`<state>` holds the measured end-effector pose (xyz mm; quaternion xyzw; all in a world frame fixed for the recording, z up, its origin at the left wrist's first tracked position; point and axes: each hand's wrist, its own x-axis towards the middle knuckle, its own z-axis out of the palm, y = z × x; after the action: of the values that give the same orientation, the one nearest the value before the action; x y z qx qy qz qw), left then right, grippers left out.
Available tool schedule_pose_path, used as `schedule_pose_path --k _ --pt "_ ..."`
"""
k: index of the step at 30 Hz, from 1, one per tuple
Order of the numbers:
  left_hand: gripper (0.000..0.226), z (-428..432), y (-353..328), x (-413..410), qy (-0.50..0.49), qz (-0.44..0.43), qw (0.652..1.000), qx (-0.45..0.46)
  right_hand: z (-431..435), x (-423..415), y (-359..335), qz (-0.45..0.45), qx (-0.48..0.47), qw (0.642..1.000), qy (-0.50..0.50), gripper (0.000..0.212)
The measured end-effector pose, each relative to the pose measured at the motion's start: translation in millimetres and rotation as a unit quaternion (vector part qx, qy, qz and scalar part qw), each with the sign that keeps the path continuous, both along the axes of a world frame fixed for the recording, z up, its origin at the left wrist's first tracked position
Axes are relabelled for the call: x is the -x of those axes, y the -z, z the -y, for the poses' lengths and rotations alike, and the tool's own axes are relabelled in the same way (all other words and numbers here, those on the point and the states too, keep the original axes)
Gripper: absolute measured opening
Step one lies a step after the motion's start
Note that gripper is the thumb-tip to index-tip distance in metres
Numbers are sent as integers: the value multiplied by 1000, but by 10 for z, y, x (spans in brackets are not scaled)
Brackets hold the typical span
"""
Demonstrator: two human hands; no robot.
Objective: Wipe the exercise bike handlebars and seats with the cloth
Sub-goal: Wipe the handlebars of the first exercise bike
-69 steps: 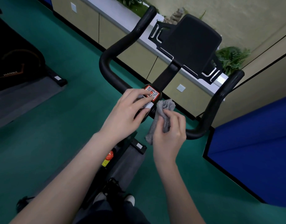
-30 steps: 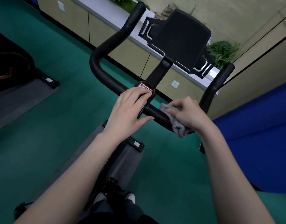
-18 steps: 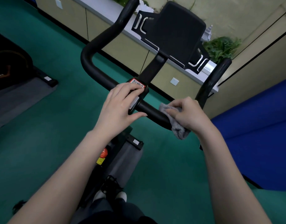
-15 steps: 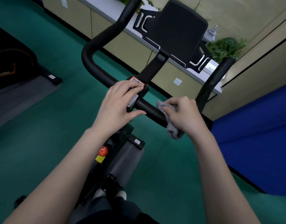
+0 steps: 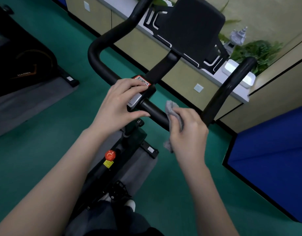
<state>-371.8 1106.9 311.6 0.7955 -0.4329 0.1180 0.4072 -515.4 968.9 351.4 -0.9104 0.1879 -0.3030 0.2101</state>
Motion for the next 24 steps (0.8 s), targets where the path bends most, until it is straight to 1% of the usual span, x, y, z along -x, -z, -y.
schedule_pose_path --k 3,5,7,9,12,14,16,17,20,24 --pt "67 -10 17 -2 1 4 1000 0 -5 148 113 64 -4 996 56 18" --pt "68 -21 23 -9 1 10 1000 -5 -67 240 152 101 -25 991 84 21" --pt "67 -31 18 -10 5 15 1000 -13 -226 320 192 142 -57 984 92 20" --pt "65 -48 8 -19 19 20 999 -18 -466 399 292 161 -107 976 96 19" --pt "61 -91 -5 -51 51 21 998 -21 -850 440 483 153 -232 953 119 13" --pt "60 -113 -13 -77 68 19 997 -21 -1030 369 585 135 -330 922 148 6" --pt "58 -127 -10 -93 78 22 996 -19 -1105 231 675 133 -424 879 176 14" --pt "57 -131 -5 -101 82 25 996 -19 -1111 141 703 137 -456 859 186 14" --pt "53 -148 -10 -127 96 25 995 -17 -1071 -194 684 172 -545 797 197 12" --pt "49 -187 -36 -206 130 13 991 -22 -1038 -552 539 221 -618 733 178 13"
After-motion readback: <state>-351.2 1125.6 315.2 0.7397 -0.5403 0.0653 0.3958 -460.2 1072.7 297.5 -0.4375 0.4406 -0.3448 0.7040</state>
